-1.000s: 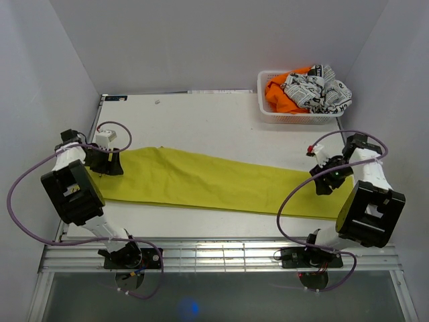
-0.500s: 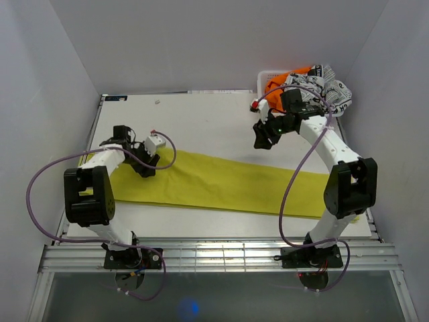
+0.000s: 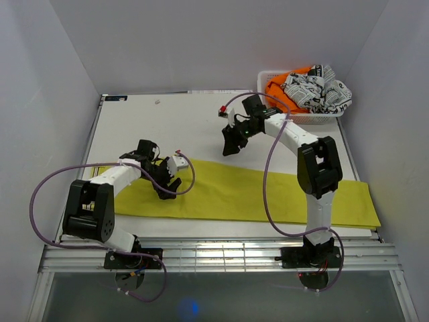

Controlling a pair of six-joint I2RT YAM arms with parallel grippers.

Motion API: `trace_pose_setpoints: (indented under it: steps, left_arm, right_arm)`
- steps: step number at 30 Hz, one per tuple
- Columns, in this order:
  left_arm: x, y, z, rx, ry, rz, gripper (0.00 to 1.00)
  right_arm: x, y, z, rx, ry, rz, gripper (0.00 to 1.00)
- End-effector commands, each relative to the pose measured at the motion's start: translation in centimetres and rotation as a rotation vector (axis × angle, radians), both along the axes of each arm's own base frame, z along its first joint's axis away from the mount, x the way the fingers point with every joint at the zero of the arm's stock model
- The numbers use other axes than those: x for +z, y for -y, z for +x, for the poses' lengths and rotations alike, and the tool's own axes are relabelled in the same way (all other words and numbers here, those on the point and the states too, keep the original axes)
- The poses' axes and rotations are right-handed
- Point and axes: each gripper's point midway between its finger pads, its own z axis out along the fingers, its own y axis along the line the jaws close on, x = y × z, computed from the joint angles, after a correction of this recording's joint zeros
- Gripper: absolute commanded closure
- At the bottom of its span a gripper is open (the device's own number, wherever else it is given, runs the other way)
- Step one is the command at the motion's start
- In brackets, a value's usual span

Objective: Fold and stack the trousers
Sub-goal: Fold the trousers

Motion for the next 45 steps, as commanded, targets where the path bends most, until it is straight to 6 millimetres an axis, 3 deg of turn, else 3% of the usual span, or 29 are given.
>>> trace_pose_setpoints:
  steps: [1,2,5,8,11,14,16,19,20,22,23,24,26,28,29,30,31,32,34,35,36,37,39,40,41,43,45]
  left_arm:
    - [6.8,1.6,3.0,0.124,0.058,-0.212,0.09]
    - [8.9,1.4,4.5,0.158,0.112,-0.239,0.06]
    - [12.1,0.9,7.2,0.246,0.16,-0.294,0.02]
    - [13.9,-0.3,9.2,0.331,0.167,-0.333,0.02]
    - [13.9,-1.3,10.7,0.393,0.132,-0.348,0.02]
    - [14.1,-3.4,12.7,0.501,0.106,-0.364,0.02]
    - [14.1,-3.8,13.6,0.533,0.087,-0.372,0.02]
    - [13.9,-4.6,14.6,0.58,0.075,-0.371,0.02]
    - [14.1,-4.9,14.8,0.589,0.076,-0.375,0.02]
    - [14.3,-5.1,15.1,0.596,0.078,-0.376,0.02]
    - [14.1,-5.1,15.2,0.596,0.073,-0.372,0.02]
    - [14.2,-5.2,15.1,0.599,0.069,-0.372,0.02]
    - [14.5,-5.2,15.1,0.597,0.078,-0.371,0.02]
    - [14.7,-5.2,15.0,0.595,0.087,-0.371,0.02]
    - [14.6,-5.2,14.9,0.594,0.089,-0.366,0.02]
    - [14.7,-5.3,14.8,0.597,0.097,-0.363,0.03]
    - [14.6,-5.4,14.7,0.609,0.096,-0.357,0.05]
    - [14.1,-5.8,14.6,0.627,0.095,-0.336,0.13]
    - [13.8,-6.0,14.3,0.641,0.099,-0.313,0.18]
    - [13.5,-6.2,14.1,0.648,0.104,-0.291,0.2]
    - [12.8,-6.1,13.6,0.641,0.1,-0.271,0.23]
    - [13.1,-6.0,13.4,0.632,0.118,-0.263,0.23]
    - [12.6,-5.0,12.4,0.598,0.115,-0.237,0.25]
    - [12.6,-4.6,12.0,0.585,0.123,-0.224,0.25]
    - [12.4,-2.7,11.3,0.53,0.115,-0.212,0.25]
    - [11.4,-1.0,9.9,0.471,0.1,-0.163,0.26]
    - [10.9,-0.2,9.1,0.443,0.089,-0.136,0.27]
  right_arm:
    - [1.8,-4.3,-0.5,0.078,0.023,0.105,0.45]
    - [1.7,-5.6,-0.6,0.101,0.017,0.13,0.44]
    - [1.7,-7.6,-1.0,0.144,0.008,0.161,0.41]
    - [-0.5,-9.7,-1.9,0.184,0.0,0.144,0.39]
    - [-1.5,-10.9,-1.7,0.194,0.013,0.14,0.39]
    - [-3.3,-12.0,-1.6,0.207,0.001,0.129,0.39]
    - [-3.1,-12.6,-1.6,0.231,0.005,0.142,0.39]
    - [-3.0,-13.2,-2.8,0.277,-0.005,0.159,0.47]
    - [-2.2,-13.5,-3.4,0.3,0.019,0.17,0.55]
    - [-2.6,-13.2,-4.6,0.317,0.023,0.158,0.69]
    - [-1.2,-13.7,-5.3,0.343,0.076,0.174,0.86]
    - [-0.8,-13.7,-5.7,0.351,0.097,0.175,0.92]
    - [-0.5,-13.7,-7.5,0.364,0.159,0.141,0.92]
    - [-0.2,-14.0,-7.6,0.36,0.272,0.113,0.92]
    - [-0.3,-14.3,-9.3,0.385,0.302,0.097,0.92]
    - [-0.3,-14.6,-9.6,0.403,0.362,0.085,0.92]
    - [-1.0,-14.4,-9.4,0.386,0.415,0.028,0.92]
    - [-1.9,-14.4,-11.2,0.415,0.442,-0.009,0.92]
    - [-2.7,-14.5,-10.9,0.405,0.565,-0.068,0.92]
    - [-2.7,-14.9,-12.0,0.424,0.609,-0.08,0.92]
    - [-4.2,-14.3,-12.8,0.436,0.623,-0.118,0.92]
    - [-4.4,-14.2,-12.2,0.423,0.687,-0.152,0.92]
    - [-6.2,-14.0,-13.5,0.451,0.713,-0.202,0.92]
    - [-6.6,-13.8,-13.0,0.433,0.753,-0.24,0.92]
    - [-7.3,-13.6,-13.4,0.456,0.778,-0.27,0.92]
    - [-8.2,-13.1,-13.2,0.447,0.83,-0.309,0.92]
    - [-8.6,-13.1,-13.4,0.462,0.859,-0.324,0.92]
